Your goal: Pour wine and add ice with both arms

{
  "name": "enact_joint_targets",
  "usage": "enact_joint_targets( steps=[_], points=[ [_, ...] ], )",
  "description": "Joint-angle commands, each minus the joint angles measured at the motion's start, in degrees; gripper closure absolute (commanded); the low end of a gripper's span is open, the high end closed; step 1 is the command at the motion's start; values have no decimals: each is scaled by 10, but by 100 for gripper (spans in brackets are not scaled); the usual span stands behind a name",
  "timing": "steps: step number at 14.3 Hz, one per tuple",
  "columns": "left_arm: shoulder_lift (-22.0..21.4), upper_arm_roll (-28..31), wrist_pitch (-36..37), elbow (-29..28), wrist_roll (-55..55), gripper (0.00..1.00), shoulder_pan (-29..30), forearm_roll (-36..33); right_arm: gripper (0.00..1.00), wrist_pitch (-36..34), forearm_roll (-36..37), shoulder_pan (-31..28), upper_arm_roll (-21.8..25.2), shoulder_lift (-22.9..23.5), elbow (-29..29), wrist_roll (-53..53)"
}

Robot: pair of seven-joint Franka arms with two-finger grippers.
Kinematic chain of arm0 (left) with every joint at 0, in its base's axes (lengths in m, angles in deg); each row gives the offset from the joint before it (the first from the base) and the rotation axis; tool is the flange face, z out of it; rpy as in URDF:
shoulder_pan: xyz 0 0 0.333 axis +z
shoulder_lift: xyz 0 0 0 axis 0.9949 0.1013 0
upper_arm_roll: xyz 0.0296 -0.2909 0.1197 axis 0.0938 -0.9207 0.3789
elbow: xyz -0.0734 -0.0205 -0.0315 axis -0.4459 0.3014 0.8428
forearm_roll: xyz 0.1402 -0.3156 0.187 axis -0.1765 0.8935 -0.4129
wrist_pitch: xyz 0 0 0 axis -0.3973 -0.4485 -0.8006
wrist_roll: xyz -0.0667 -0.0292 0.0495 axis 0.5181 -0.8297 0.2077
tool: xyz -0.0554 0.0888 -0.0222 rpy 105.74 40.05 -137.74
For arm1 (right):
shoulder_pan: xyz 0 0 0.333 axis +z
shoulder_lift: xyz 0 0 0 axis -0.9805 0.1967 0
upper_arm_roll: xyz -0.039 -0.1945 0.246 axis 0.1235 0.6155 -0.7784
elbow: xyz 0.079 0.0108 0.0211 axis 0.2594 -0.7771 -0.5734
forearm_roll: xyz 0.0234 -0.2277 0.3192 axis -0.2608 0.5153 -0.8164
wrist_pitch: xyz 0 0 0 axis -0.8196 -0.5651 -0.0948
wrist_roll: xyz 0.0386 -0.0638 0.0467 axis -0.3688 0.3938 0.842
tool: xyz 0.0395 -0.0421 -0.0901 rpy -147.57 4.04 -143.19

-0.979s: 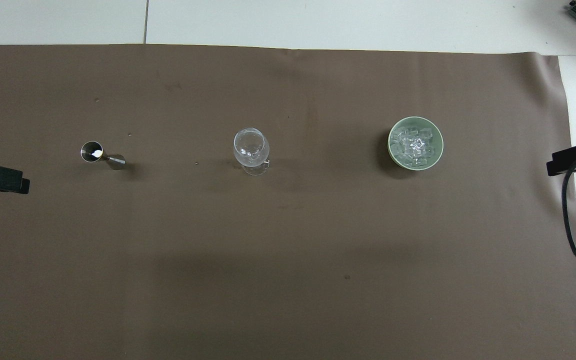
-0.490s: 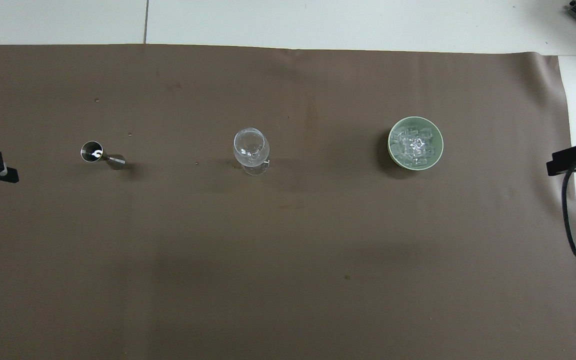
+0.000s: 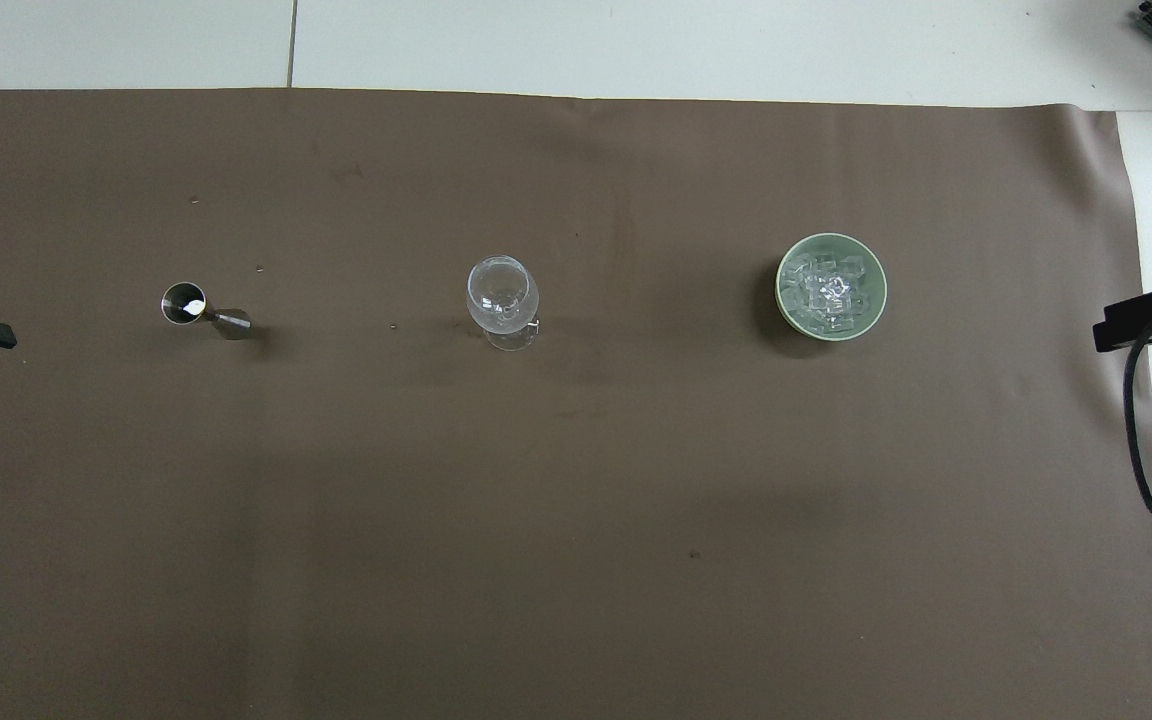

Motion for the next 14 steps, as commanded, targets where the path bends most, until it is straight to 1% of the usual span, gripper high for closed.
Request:
enact_joint_targets(
  steps=[1,3,4,6,7,9,11,14],
  points=[
    [-5,-5,-47,-51,66,0,37,59,0,4,-9,-2,-1,-11,-13,-7],
    [-8,-6,-89,-86,140,0,40,80,0,4,-10,-2,-1,-11,-13,-7],
    [-6,-5,-97,-95,180,0,41,101,0,4,-10,-2,-1,-11,-13,-7],
    [13,-5,-105,-113,199,0,83,154,0,4,-10,-2,-1,-11,-13,-7],
    [27,-5,-111,-116,210,0,93,170,0,4,-10,-2,-2,-11,-13,-7],
    [58,-5,-142,-115,264,0,96,180,0,4,-10,-2,-1,-11,-13,-7],
    [67,-5,-164,-123,308,0,92,187,0,4,-10,-2,-1,-11,-13,-7],
    [69,-6,-229,-186,318,0,104,255,0,4,-10,-2,-1,-11,-13,-7]
  ],
)
